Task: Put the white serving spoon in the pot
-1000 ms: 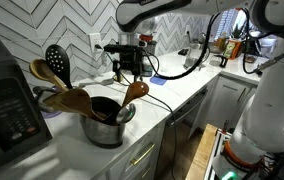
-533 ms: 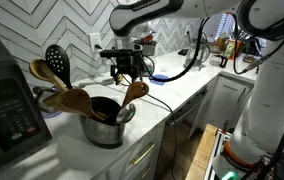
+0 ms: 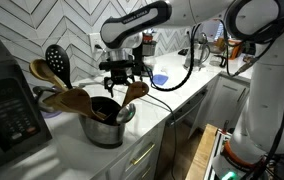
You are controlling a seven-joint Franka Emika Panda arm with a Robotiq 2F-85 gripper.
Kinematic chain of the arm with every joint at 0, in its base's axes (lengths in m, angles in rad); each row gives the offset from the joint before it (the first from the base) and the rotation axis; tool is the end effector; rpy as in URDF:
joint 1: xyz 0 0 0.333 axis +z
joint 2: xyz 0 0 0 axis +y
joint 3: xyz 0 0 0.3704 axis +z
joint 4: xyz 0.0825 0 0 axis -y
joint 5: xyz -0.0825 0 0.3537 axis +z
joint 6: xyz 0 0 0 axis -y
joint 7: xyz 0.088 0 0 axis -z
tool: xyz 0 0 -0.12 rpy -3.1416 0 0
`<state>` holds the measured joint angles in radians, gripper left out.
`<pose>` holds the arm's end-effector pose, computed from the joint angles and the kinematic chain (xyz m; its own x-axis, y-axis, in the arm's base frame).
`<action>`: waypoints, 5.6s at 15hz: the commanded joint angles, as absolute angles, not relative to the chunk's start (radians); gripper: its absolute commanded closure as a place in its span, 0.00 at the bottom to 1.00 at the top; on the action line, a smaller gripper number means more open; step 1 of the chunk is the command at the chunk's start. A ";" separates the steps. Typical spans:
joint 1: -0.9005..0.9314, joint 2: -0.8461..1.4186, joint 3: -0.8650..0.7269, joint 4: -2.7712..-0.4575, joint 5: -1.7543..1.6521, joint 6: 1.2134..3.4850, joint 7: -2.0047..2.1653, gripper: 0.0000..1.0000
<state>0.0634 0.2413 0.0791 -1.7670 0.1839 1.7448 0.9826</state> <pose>0.5703 0.0971 0.4614 0.5821 -0.7560 -0.2992 -0.7641 -0.6345 0.1165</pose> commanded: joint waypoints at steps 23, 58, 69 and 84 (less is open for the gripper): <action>0.226 0.414 0.068 -1.724 0.090 2.083 1.146 0.42; 0.052 -0.011 0.031 -1.846 0.438 2.001 1.123 0.71; 0.052 -0.021 0.032 -1.866 0.442 1.999 1.122 0.71; -0.013 -0.202 -0.058 -1.989 0.947 1.802 0.976 0.93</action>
<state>0.0224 -0.1142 -0.0158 -1.8732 0.8031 1.8824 1.0648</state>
